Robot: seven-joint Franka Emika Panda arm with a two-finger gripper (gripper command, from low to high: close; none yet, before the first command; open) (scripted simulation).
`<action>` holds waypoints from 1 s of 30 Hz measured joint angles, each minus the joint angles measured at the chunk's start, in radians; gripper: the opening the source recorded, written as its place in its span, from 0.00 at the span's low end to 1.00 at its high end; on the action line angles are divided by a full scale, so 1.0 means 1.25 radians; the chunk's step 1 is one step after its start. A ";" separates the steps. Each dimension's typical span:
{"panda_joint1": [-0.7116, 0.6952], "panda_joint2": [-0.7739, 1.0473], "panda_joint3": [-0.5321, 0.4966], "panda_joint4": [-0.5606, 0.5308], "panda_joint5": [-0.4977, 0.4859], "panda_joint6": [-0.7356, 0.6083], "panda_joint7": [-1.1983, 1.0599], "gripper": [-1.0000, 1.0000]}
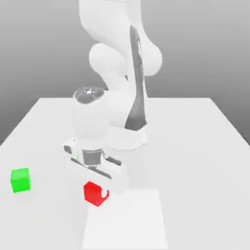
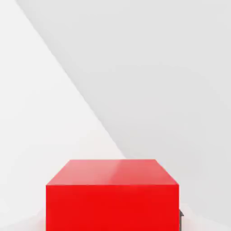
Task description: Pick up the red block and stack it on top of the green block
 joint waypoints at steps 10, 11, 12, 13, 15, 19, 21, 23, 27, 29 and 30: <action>-0.112 -0.104 -0.068 0.040 0.001 -0.143 -0.156 0.00; -0.129 -0.102 -0.079 0.050 0.001 -0.151 -0.182 0.00; -0.149 -0.100 -0.088 0.059 0.001 -0.159 -0.208 0.00; -0.166 -0.098 -0.099 0.069 0.001 -0.166 -0.234 0.00; -0.200 -0.094 -0.121 0.088 0.000 -0.181 -0.285 0.00; -0.269 -0.085 -0.164 0.125 -0.005 -0.211 -0.385 0.00; -0.303 -0.081 -0.185 0.144 -0.009 -0.226 -0.434 0.00; -0.335 -0.063 -0.199 0.158 -0.003 -0.222 -0.474 0.00; -0.347 0.025 -0.161 0.167 0.049 -0.144 -0.523 0.00; -0.359 0.074 -0.143 0.169 0.077 -0.099 -0.544 1.00; -0.359 0.074 -0.143 0.169 0.077 -0.099 -0.544 1.00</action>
